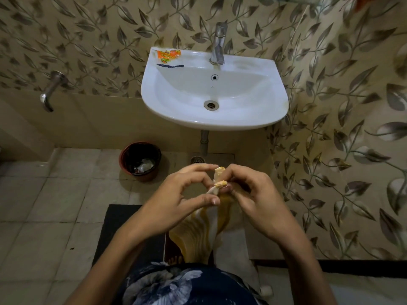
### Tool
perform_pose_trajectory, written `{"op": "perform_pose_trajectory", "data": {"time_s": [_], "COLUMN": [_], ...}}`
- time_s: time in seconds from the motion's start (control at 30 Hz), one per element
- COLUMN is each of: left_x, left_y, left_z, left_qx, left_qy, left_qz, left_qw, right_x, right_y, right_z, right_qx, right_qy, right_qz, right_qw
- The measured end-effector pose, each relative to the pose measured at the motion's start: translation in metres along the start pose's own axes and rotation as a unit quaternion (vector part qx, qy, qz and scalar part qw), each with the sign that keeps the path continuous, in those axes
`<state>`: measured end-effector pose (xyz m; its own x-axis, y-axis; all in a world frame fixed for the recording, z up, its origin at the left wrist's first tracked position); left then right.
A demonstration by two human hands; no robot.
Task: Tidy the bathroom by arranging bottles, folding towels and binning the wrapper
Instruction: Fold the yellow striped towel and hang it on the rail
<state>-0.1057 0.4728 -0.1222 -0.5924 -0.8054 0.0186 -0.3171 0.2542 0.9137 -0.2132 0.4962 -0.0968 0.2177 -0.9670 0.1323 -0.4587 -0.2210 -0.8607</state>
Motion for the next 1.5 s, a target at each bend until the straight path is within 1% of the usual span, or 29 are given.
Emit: {"op": "perform_pose_trajectory", "data": {"time_s": [0.07,0.13,0.27,0.33,0.43,0.5,0.6,0.67,0.73,0.8,0.87,0.93,1.0,1.1,1.17,1.27,1.33,1.37,1.43,1.47,1.5], "left_x": [0.001,0.002,-0.001,-0.004,-0.006,-0.006,-0.008,-0.009,-0.009,-0.009,-0.009,-0.008,-0.007,-0.006,-0.008,-0.01,-0.01,-0.009,-0.008,-0.008,-0.008], "left_y": [0.003,0.007,0.012,0.015,0.022,0.021,0.015,0.011,0.012,0.018,0.025,0.032,0.032,0.014,0.002,0.004,0.011,0.013,0.016,0.017,0.019], "left_z": [0.005,0.007,-0.002,0.0,0.009,0.013,0.018,0.011,0.0,-0.009,-0.016,-0.016,-0.008,0.003,0.005,-0.003,-0.009,-0.01,-0.009,-0.007,-0.004], "left_qx": [-0.03,-0.046,-0.05,-0.046,0.01,0.059,0.141,0.18,0.186,0.182,0.135,0.071,0.03,0.057,0.077,0.089,0.098,0.101,0.11,0.119,0.132], "left_qy": [-0.023,-0.022,0.06,0.068,0.033,0.003,-0.036,-0.019,0.011,0.043,0.07,0.069,0.04,-0.006,-0.023,-0.001,0.026,0.032,0.033,0.031,0.03], "left_qz": [0.021,0.047,0.073,0.084,0.108,0.109,0.102,0.092,0.088,0.101,0.123,0.147,0.145,0.088,0.06,0.072,0.087,0.086,0.085,0.088,0.093], "left_qw": [0.999,0.998,0.994,0.993,0.994,0.992,0.984,0.979,0.979,0.977,0.981,0.984,0.988,0.994,0.995,0.993,0.991,0.991,0.99,0.988,0.986], "right_x": [0.0,-0.001,-0.002,-0.004,-0.005,-0.007,-0.011,-0.014,-0.015,-0.016,-0.018,-0.021,-0.023,-0.027,-0.031,-0.034,-0.034,-0.031,-0.026,-0.024,-0.02], "right_y": [-0.007,-0.014,-0.023,-0.025,-0.03,-0.031,-0.027,-0.024,-0.024,-0.023,-0.021,-0.018,-0.017,-0.014,-0.009,-0.002,0.006,0.009,0.011,0.009,0.006], "right_z": [-0.007,-0.012,-0.024,-0.03,-0.031,-0.031,-0.046,-0.061,-0.074,-0.081,-0.086,-0.086,-0.085,-0.092,-0.101,-0.111,-0.11,-0.106,-0.092,-0.082,-0.068], "right_qx": [-0.008,-0.019,-0.041,-0.025,0.001,0.043,0.128,0.163,0.162,0.152,0.153,0.166,0.178,0.208,0.228,0.242,0.246,0.24,0.212,0.215,0.229], "right_qy": [0.02,0.033,0.068,0.088,0.096,0.104,0.153,0.186,0.203,0.218,0.236,0.253,0.276,0.321,0.345,0.37,0.361,0.344,0.29,0.254,0.203], "right_qz": [-0.019,-0.034,-0.062,-0.063,-0.068,-0.066,-0.046,-0.037,-0.036,-0.032,-0.025,-0.022,-0.027,-0.027,-0.018,0.001,0.026,0.046,0.079,0.09,0.097], "right_qw": [1.0,0.999,0.995,0.994,0.993,0.991,0.979,0.968,0.965,0.964,0.959,0.953,0.944,0.924,0.91,0.897,0.899,0.907,0.93,0.939,0.947]}}
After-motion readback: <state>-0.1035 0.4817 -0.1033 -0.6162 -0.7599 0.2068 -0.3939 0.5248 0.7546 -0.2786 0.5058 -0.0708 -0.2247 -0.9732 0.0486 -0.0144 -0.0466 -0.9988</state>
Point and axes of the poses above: each hand's wrist, its own x-axis towards the middle knuckle, its own z-axis out of the palm, y = z × x, the point moved 9 cm from there along x, towards the middle knuckle
